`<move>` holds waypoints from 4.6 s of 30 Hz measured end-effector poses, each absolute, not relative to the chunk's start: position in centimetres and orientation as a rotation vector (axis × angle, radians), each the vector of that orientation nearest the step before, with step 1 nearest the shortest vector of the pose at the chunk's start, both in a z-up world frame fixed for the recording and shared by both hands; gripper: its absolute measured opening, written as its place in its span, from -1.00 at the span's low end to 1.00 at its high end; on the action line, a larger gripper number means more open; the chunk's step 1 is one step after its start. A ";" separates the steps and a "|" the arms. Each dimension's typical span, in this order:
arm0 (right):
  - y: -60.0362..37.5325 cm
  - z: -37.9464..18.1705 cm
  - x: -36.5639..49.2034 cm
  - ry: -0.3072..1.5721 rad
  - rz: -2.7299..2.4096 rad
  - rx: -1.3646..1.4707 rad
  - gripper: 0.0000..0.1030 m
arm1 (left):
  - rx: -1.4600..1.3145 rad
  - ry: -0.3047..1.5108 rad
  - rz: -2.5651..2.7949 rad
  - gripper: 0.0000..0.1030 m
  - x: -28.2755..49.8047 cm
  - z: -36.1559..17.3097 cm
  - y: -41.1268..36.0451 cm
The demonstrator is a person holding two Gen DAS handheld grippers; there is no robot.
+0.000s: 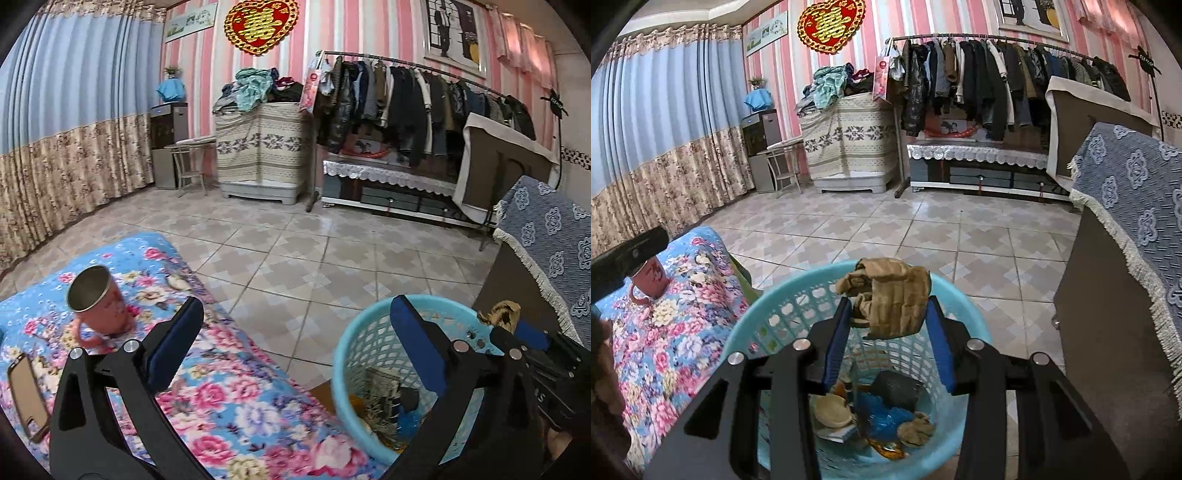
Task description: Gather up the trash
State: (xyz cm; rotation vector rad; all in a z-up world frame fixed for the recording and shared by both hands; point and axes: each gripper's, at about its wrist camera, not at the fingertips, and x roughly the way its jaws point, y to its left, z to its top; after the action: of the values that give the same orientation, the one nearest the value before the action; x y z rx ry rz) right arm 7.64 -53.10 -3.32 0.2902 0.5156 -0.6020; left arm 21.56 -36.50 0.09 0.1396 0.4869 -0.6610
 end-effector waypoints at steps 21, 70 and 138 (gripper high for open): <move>-51.0 -1.7 8.2 0.504 -0.652 0.295 0.91 | 0.119 0.443 -0.545 0.90 18.9 2.6 -27.4; -18.9 -0.9 3.5 0.362 -0.015 0.067 0.91 | -0.017 0.418 0.035 0.90 3.5 -1.7 2.2; -18.3 -2.1 4.1 0.370 -0.028 0.040 0.91 | -0.031 0.373 0.037 0.90 3.5 -1.4 2.1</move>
State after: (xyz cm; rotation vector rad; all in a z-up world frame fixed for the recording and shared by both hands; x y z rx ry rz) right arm 4.14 -18.35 -2.11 0.0395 0.3696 -0.0282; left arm 3.53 2.15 -1.37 -0.0311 0.3732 0.0372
